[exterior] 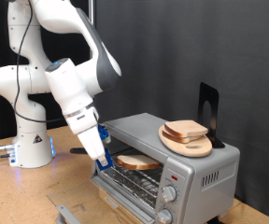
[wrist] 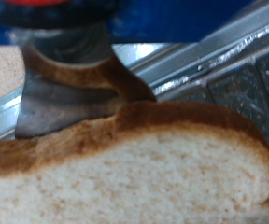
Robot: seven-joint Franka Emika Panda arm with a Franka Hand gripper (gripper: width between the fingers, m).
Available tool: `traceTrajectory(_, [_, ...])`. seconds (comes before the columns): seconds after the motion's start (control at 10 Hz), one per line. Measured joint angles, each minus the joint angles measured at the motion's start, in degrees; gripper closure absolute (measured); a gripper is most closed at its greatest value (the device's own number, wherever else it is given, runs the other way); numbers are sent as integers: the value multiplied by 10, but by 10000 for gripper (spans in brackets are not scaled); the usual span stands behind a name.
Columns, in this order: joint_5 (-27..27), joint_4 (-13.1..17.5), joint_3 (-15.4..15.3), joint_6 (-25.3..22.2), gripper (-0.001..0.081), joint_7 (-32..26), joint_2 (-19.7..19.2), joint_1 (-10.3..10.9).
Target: Make a piece of toast with the oven
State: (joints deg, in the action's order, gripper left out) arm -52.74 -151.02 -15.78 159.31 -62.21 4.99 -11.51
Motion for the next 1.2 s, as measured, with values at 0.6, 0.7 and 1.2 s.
traceTrajectory(0.6, [14,-24,7,35,537,-24,-20,-11])
traceTrajectory(0.7, [19,-24,10,35,537,-27,-23,-16])
traceTrajectory(1.2, [68,-25,35,13,537,-29,-24,-46])
